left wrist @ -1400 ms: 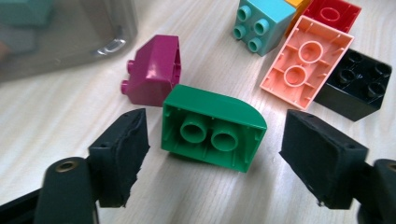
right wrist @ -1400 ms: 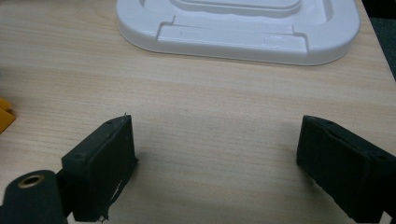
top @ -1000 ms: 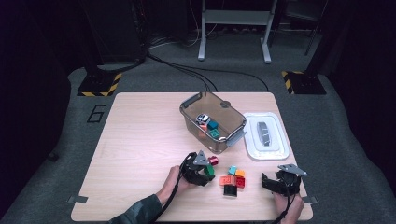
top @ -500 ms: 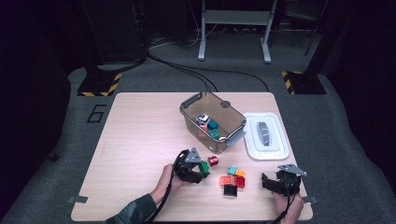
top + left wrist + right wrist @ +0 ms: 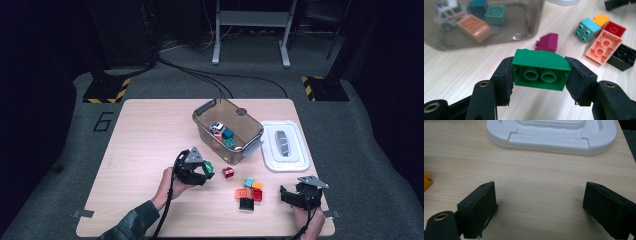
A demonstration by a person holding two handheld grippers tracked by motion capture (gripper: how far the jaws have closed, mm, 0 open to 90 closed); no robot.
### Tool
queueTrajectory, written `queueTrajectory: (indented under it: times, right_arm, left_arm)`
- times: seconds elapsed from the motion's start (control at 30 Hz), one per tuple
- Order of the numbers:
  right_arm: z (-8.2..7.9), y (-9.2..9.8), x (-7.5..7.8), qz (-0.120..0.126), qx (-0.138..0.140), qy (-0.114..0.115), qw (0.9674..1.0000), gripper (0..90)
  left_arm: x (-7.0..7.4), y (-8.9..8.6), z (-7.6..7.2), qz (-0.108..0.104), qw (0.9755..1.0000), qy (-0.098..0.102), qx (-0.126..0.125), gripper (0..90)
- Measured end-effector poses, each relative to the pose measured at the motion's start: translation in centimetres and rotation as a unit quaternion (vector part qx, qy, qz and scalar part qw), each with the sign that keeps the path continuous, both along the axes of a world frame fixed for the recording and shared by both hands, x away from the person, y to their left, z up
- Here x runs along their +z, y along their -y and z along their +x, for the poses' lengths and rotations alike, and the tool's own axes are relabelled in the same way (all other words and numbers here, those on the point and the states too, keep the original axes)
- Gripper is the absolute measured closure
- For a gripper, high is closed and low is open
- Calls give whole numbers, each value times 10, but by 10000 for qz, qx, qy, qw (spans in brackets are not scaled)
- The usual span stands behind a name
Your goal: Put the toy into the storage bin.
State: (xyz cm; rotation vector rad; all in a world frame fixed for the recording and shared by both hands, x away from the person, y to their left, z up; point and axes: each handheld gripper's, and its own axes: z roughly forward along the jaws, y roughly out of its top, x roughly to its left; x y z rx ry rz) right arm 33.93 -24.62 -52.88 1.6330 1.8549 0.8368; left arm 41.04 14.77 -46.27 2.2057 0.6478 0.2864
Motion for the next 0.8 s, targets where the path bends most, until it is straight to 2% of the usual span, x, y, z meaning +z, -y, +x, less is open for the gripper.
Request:
queueTrajectory:
  times: [0.17, 0.27, 0.3, 0.33, 0.4, 0.47, 0.5, 0.53, 0.63, 0.73, 0.8]
  right_arm:
    - [0, 0, 0, 0, 0, 1, 10000, 106]
    - [0, 0, 0, -1, -2, 0, 10000, 106]
    - [0, 0, 0, -1, -1, 1, 10000, 105]
    - [0, 0, 0, -1, -1, 1, 10000, 105]
    - [0, 0, 0, -1, -2, 1, 10000, 106]
    - [0, 0, 0, -1, -1, 1, 10000, 105]
    - [0, 0, 0, -2, -2, 0, 10000, 105]
    - [0, 0, 0, -1, 0, -1, 10000, 105]
    - [0, 0, 0, -1, -1, 0, 10000, 105]
    - [0, 0, 0, -1, -2, 0, 10000, 105]
    - [0, 0, 0, -1, -2, 0, 10000, 105]
  left_arm:
    - [13, -9, 8, -10, 9998, 125, 123, 436]
    - [20, -14, 14, -73, 9996, 149, 236, 436]
    - [22, -16, 15, -76, 9996, 102, 259, 436]
    - [25, -18, 18, -65, 9994, 166, 290, 436]
    - [29, -21, 23, -90, 9993, 133, 350, 436]
    - [33, -24, 28, -60, 9990, 188, 406, 436]
    - [34, -25, 30, -108, 9987, 192, 453, 436]
    - [37, -27, 32, -93, 9988, 153, 448, 436]
    - [42, -30, 39, -72, 9982, 241, 542, 436]
    - [47, -32, 45, -80, 9979, 193, 615, 436]
    - [50, -33, 49, -73, 9976, 241, 641, 436]
